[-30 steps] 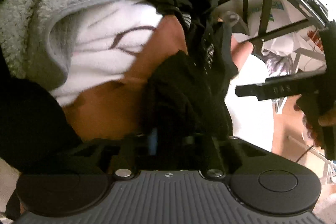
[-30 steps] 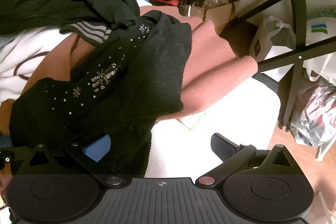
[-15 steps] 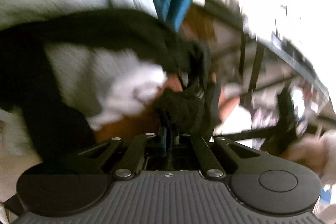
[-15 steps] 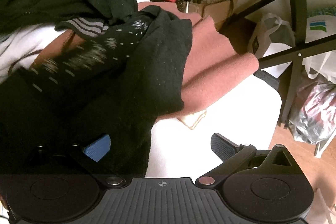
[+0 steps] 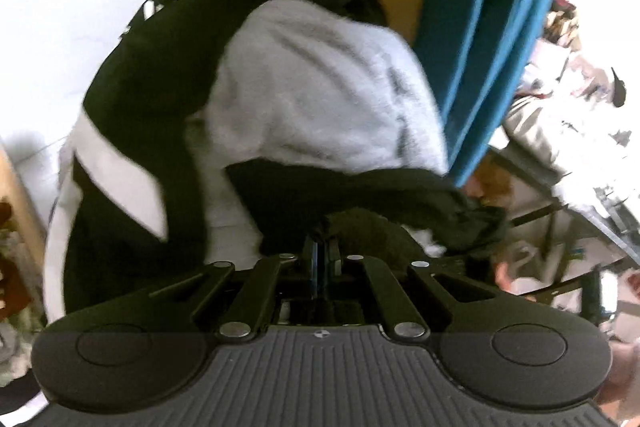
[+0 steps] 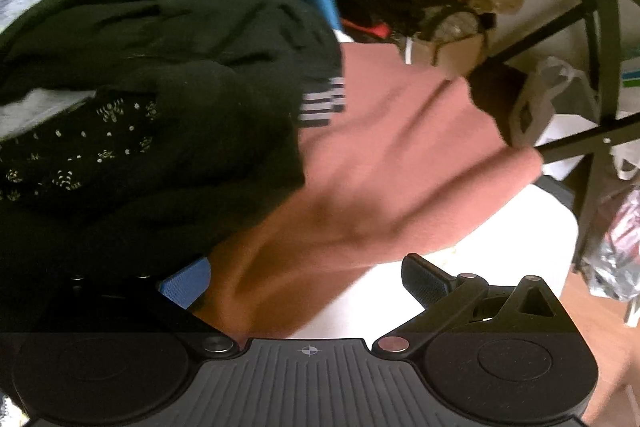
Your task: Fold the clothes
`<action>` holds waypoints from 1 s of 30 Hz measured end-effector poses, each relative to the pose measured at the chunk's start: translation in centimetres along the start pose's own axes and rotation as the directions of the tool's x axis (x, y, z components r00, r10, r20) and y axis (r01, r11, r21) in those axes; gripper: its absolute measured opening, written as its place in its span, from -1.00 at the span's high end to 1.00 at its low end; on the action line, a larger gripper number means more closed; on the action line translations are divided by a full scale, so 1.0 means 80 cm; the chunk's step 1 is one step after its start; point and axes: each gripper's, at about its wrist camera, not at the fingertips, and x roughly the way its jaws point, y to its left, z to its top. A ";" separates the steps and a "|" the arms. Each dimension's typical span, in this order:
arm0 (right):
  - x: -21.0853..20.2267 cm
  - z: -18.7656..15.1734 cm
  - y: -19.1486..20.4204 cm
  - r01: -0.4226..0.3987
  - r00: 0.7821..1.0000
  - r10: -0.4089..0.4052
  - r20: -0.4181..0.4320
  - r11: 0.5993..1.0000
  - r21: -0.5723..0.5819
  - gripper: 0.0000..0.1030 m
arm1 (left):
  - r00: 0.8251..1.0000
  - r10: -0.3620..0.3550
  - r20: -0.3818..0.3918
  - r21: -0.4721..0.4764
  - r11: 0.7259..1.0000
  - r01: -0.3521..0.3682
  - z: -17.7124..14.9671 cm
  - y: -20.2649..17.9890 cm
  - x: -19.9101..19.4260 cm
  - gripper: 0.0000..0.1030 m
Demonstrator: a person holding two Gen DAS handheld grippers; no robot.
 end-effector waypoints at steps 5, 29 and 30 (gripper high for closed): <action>-0.004 -0.003 0.019 -0.041 0.999 0.041 -0.016 0.999 -0.009 -0.98 | 0.999 0.017 -0.049 0.046 0.999 -0.015 -0.014 -0.005 0.031 0.94; -0.049 -0.013 0.035 0.025 1.000 -0.025 0.015 0.998 -0.055 -0.85 | 0.923 -0.017 -0.384 0.057 0.997 0.042 -0.093 0.009 0.156 0.03; -0.050 -0.014 0.035 0.001 1.000 -0.001 0.002 0.999 -0.046 -0.84 | 0.927 -0.025 -0.373 0.053 0.997 0.049 -0.091 0.008 0.154 0.16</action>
